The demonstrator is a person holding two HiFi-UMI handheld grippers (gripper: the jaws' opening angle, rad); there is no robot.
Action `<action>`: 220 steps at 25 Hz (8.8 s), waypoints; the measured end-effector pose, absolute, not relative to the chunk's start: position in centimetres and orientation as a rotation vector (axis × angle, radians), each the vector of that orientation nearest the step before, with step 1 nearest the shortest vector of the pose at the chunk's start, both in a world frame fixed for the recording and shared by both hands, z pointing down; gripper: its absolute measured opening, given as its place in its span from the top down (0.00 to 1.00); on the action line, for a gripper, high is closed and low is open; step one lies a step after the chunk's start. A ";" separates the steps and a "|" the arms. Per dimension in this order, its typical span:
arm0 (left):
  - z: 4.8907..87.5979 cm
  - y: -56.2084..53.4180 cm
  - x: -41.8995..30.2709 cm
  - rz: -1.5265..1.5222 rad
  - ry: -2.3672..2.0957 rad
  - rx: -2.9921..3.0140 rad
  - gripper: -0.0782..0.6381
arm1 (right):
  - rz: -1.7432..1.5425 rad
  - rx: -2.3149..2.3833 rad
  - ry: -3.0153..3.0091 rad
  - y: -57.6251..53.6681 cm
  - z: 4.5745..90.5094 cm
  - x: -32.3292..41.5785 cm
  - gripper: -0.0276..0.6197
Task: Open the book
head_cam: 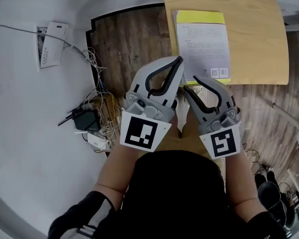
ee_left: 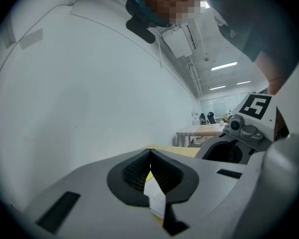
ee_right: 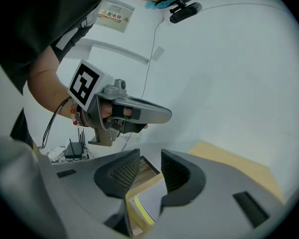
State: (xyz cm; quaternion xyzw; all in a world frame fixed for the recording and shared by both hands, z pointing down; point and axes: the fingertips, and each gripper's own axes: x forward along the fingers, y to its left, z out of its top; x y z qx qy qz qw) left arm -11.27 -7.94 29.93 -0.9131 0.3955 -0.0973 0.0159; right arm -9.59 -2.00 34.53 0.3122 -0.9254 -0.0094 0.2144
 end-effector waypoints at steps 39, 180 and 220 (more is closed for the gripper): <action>37.0 -8.2 -12.0 -0.287 1.267 -2.917 0.88 | 0.149 0.864 -2.403 -1.3 45.7 -9.5 0.84; 33.9 -8.2 -4.7 -0.447 1.366 -2.757 0.88 | -0.145 1.299 -2.387 -6.7 34.4 4.4 0.90; 34.0 -9.3 4.9 -0.445 1.365 -2.786 0.88 | -0.112 1.384 -2.318 -7.3 35.6 16.0 0.90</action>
